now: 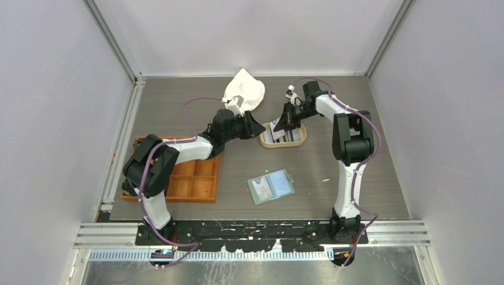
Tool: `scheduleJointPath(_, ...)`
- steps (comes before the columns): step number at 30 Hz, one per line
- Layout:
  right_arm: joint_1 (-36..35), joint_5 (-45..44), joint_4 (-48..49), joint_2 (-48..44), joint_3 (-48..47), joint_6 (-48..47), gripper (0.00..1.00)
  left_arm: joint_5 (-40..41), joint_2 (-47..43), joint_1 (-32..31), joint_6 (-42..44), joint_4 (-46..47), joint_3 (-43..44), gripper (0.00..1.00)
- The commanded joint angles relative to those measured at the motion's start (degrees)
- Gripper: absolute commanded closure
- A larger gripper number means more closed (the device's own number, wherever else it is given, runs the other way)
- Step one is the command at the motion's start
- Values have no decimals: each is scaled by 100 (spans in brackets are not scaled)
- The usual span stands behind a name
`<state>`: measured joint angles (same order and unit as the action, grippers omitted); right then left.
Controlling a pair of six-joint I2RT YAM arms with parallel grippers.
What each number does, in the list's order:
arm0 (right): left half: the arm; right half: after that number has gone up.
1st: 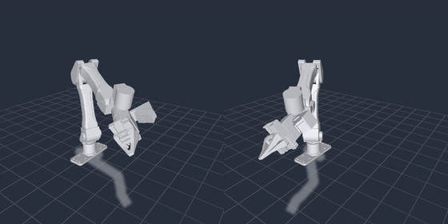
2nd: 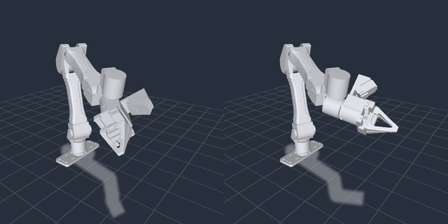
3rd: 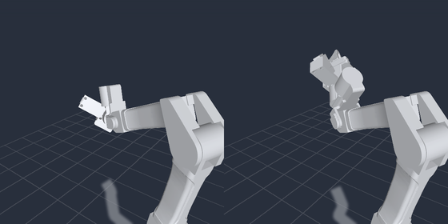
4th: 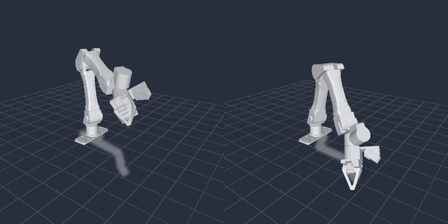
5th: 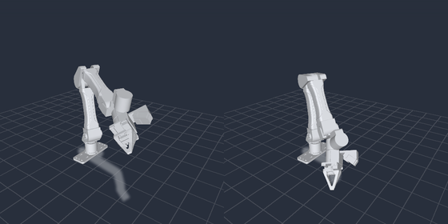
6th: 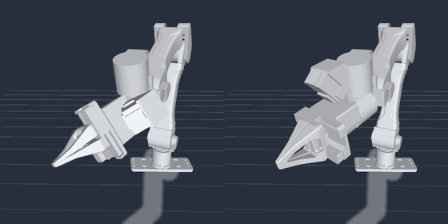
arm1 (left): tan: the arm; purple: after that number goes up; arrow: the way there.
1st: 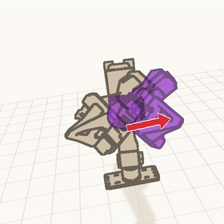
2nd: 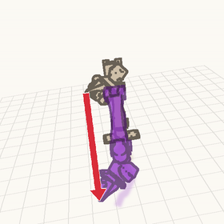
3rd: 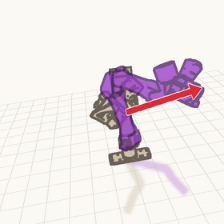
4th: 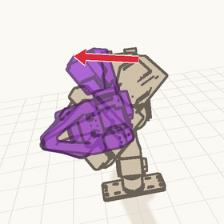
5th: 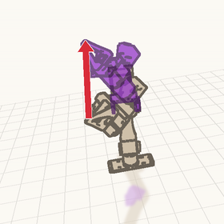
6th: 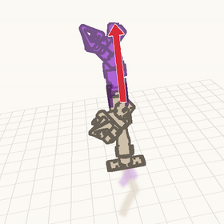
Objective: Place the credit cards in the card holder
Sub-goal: Pick up the credit card from the storage box.
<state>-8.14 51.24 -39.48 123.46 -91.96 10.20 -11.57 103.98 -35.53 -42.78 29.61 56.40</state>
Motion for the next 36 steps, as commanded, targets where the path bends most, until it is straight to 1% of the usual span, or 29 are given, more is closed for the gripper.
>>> scheduleJointPath(1, -189, 70, -104, -24, -181, -152, 95, -56, -291, -20, 136, 406, 11, 58)
scheduleJointPath(3, -264, -12, -140, 38, -242, -183, 94, -63, -290, -21, 139, 409, 9, 57)
scheduleJointPath(10, -328, -106, -226, 157, -340, -224, 81, -86, -291, -18, 139, 431, 2, 57)
scheduleJointPath(20, -311, -167, -226, 128, -348, -210, 77, -114, -286, -20, 148, 448, -7, 56)
scheduleJointPath(21, -308, -208, -215, 115, -349, -196, 78, -109, -288, -17, 148, 445, -7, 56)
scheduleJointPath(22, -303, -245, -174, 101, -326, -135, 81, -112, -291, -16, 148, 447, -2, 56)
scheduleJointPath(24, -286, -249, -53, 76, -278, -20, 90, -126, -289, -20, 148, 453, 0, 56)
scheduleJointPath(26, -269, -242, 52, 53, -246, 46, 96, -132, -283, -17, 148, 456, 1, 56)
scheduleJointPath(31, -252, -245, 300, -93, -138, 140, 99, -141, -265, -20, 148, 463, 6, 57)
scheduleJointPath(36, -247, -265, 492, -173, -50, 228, 99, -153, -272, -16, 148, 461, 2, 56)
